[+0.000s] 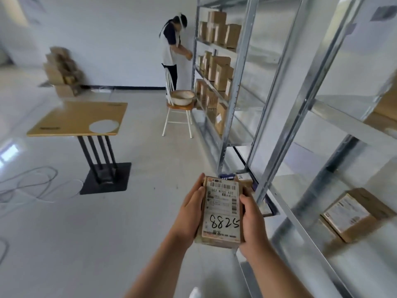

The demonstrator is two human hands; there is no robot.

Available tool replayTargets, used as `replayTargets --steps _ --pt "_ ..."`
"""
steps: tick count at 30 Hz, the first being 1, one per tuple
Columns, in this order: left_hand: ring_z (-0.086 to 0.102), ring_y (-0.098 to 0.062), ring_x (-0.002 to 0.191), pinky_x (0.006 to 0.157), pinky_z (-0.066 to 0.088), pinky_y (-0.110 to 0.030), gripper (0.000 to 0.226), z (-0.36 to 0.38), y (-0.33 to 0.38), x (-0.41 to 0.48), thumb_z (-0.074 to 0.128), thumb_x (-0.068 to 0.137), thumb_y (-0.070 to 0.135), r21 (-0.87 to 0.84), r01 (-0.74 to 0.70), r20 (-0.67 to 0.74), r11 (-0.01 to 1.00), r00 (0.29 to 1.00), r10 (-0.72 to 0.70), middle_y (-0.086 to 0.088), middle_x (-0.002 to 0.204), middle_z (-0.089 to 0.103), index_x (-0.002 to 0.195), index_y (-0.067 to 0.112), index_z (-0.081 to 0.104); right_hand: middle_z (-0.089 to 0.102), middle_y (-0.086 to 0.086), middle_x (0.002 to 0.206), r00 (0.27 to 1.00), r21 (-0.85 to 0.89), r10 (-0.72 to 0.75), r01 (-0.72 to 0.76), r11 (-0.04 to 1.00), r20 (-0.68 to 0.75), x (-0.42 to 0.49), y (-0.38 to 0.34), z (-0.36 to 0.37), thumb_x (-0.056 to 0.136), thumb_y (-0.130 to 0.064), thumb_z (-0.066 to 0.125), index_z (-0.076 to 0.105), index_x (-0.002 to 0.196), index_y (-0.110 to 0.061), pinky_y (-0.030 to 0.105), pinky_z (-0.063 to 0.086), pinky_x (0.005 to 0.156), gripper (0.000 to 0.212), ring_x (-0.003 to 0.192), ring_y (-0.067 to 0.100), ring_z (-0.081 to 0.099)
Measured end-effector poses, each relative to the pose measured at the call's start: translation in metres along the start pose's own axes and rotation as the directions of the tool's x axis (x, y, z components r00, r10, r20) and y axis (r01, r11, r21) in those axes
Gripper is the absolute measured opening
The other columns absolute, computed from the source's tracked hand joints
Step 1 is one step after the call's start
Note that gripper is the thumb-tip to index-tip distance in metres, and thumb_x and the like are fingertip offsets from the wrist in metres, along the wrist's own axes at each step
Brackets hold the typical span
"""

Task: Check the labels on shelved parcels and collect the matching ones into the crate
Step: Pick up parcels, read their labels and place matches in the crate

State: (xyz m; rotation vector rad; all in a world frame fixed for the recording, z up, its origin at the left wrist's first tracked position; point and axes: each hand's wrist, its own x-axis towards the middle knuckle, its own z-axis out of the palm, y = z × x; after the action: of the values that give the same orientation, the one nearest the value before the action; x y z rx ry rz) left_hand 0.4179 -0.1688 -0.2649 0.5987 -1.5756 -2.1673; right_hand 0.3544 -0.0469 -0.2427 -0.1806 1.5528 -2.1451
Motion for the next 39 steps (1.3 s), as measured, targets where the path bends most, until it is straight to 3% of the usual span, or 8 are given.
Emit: replayTargets --steps 4,8,13,21,25,29,32,39 --pt "0.060 -0.021 0.133 0.117 0.043 -0.049 0.045 0.000 0.026 0.116 0.035 0.112 0.025 0.020 -0.012 0.015 1.000 1.000 0.012 -0.004 0.144 0.063 0.157 0.029 0.042 0.072 0.020 0.126 1.000 -0.013 0.019 -0.019 1.000 0.020 0.123 -0.011 0.018 0.109 -0.027 0.041 0.063 0.138 -0.018 0.062 0.054 0.104 0.038 0.120 0.039 0.068" --pt "0.060 -0.024 0.132 0.115 0.045 -0.049 0.046 0.002 0.046 0.212 0.040 0.110 0.032 -0.019 -0.018 0.017 1.000 1.000 0.019 -0.004 0.143 0.062 0.156 0.028 0.039 0.073 0.014 0.128 0.999 -0.020 0.010 -0.009 1.000 0.052 0.223 -0.023 0.034 0.111 -0.023 0.035 0.060 0.141 -0.023 0.061 0.054 0.103 0.039 0.120 0.035 0.069" --pt "0.069 -0.017 0.098 0.081 0.059 -0.032 0.024 0.002 0.057 0.317 0.037 0.111 0.021 -0.022 -0.004 0.026 1.000 1.000 0.004 -0.011 0.117 0.066 0.133 0.019 0.049 0.076 0.014 0.113 0.999 0.012 0.021 -0.021 1.000 0.039 0.320 -0.030 0.054 0.111 -0.021 0.035 0.067 0.121 -0.021 0.049 0.060 0.088 0.033 0.104 0.030 0.074" --pt "0.068 -0.021 0.091 0.074 0.060 -0.031 0.024 0.021 0.042 0.497 0.038 0.110 0.013 0.006 0.108 0.168 0.994 0.980 -0.107 -0.017 0.108 0.068 0.127 0.005 0.052 0.072 0.024 0.118 0.978 0.001 -0.061 0.063 0.998 -0.202 0.476 -0.020 0.055 0.104 -0.025 0.048 0.060 0.131 -0.006 0.051 0.061 0.088 0.035 0.110 0.040 0.071" --pt "0.071 -0.024 0.092 0.080 0.061 -0.040 0.023 0.030 0.042 0.598 0.042 0.109 0.015 0.036 0.183 0.271 0.982 0.945 -0.186 -0.020 0.111 0.073 0.125 0.007 0.057 0.072 0.023 0.116 0.922 0.018 -0.089 0.103 0.994 -0.376 0.557 -0.021 0.063 0.103 -0.024 0.050 0.060 0.131 -0.009 0.053 0.061 0.084 0.033 0.106 0.042 0.071" --pt "0.071 -0.035 0.103 0.090 0.058 -0.053 0.021 0.048 0.041 0.691 0.046 0.109 0.017 0.143 0.235 0.380 0.961 0.884 -0.273 -0.021 0.113 0.073 0.119 0.012 0.063 0.073 0.021 0.110 0.834 0.130 -0.048 0.142 0.981 -0.549 0.622 -0.026 0.068 0.106 -0.008 0.048 0.060 0.124 -0.014 0.037 0.065 0.067 0.022 0.083 0.022 0.076" --pt "0.072 -0.038 0.105 0.090 0.060 -0.055 0.021 0.067 0.031 0.742 0.047 0.108 0.016 0.227 0.235 0.451 0.945 0.834 -0.316 -0.019 0.111 0.074 0.118 0.013 0.065 0.071 0.019 0.110 0.780 0.168 -0.011 0.148 0.975 -0.626 0.654 -0.025 0.066 0.105 -0.005 0.049 0.055 0.124 -0.016 0.039 0.064 0.065 0.022 0.078 0.022 0.075" --pt "0.076 -0.034 0.094 0.071 0.065 -0.041 0.021 0.109 -0.033 0.801 0.046 0.109 0.017 0.368 0.362 0.490 0.856 0.707 -0.510 -0.016 0.106 0.077 0.122 0.012 0.062 0.072 0.020 0.117 0.635 0.240 0.106 0.129 0.962 -0.765 0.700 0.009 0.023 0.101 0.004 0.051 0.060 0.130 -0.024 0.043 0.065 0.070 0.042 0.086 0.032 0.075"
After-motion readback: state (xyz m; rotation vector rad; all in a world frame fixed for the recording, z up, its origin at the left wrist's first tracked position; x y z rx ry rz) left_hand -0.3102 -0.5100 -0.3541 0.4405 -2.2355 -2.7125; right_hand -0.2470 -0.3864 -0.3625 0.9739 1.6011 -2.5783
